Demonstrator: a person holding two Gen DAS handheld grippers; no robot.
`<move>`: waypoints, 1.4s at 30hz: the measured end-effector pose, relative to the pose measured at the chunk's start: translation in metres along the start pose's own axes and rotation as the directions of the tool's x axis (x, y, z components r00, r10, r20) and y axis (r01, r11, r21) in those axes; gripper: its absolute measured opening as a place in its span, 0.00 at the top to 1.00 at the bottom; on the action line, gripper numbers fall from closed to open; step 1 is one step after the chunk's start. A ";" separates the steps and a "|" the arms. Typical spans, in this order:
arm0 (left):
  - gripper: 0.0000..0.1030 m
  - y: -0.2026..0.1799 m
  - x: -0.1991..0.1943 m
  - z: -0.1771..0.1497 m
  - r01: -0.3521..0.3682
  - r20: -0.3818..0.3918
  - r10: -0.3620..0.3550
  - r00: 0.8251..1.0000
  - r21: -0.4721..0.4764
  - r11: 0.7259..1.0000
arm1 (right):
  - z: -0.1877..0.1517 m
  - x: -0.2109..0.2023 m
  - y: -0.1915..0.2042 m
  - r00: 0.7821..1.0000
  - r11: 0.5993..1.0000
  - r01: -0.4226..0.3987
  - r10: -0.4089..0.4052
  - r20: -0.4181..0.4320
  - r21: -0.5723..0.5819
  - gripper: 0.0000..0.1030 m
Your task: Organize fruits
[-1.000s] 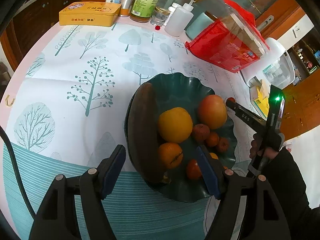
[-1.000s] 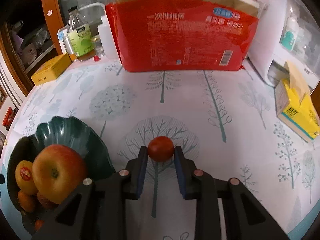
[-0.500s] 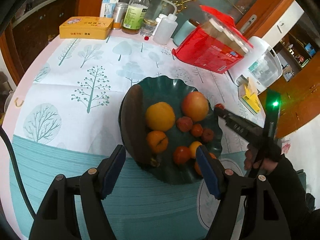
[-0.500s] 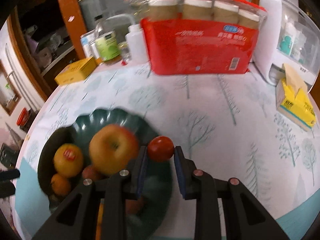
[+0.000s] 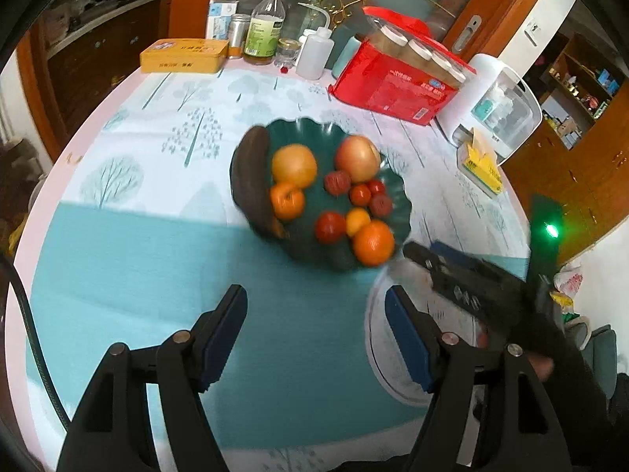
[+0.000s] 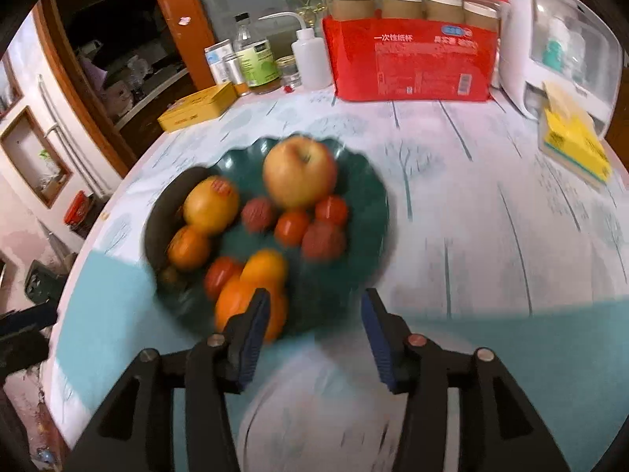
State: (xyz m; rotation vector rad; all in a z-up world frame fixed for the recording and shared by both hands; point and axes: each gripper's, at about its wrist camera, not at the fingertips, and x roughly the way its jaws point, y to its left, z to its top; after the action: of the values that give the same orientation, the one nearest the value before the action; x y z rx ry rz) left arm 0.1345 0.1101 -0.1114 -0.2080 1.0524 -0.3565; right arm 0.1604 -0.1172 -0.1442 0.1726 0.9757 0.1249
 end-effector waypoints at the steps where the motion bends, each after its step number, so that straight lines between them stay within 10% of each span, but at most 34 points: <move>1: 0.31 -0.005 -0.003 -0.008 -0.011 -0.001 0.011 1.000 -0.007 1.000 | -0.013 -0.010 0.002 1.000 1.000 -0.009 0.009 -0.003 0.000 0.46; 14: 0.31 -0.103 -0.057 -0.114 -0.018 -0.021 0.018 1.000 0.010 1.000 | -0.133 -0.159 -0.029 0.995 0.999 -0.007 0.010 -0.100 0.034 0.23; 26: 0.17 -0.166 -0.129 -0.120 -0.068 0.087 0.060 0.994 0.091 0.994 | -0.144 -0.263 -0.043 0.991 0.997 -0.013 0.022 -0.130 0.073 0.17; 42: 0.02 -0.195 -0.160 -0.152 -0.324 0.197 0.301 0.933 0.095 0.941 | -0.166 -0.301 -0.043 0.999 0.992 0.051 -0.052 0.005 0.113 0.00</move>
State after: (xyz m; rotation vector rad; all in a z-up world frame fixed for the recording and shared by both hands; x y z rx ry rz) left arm -0.1065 -0.0081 0.0099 0.0423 0.8631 -0.1111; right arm -0.1436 -0.1993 0.0002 0.2509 0.9791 0.0216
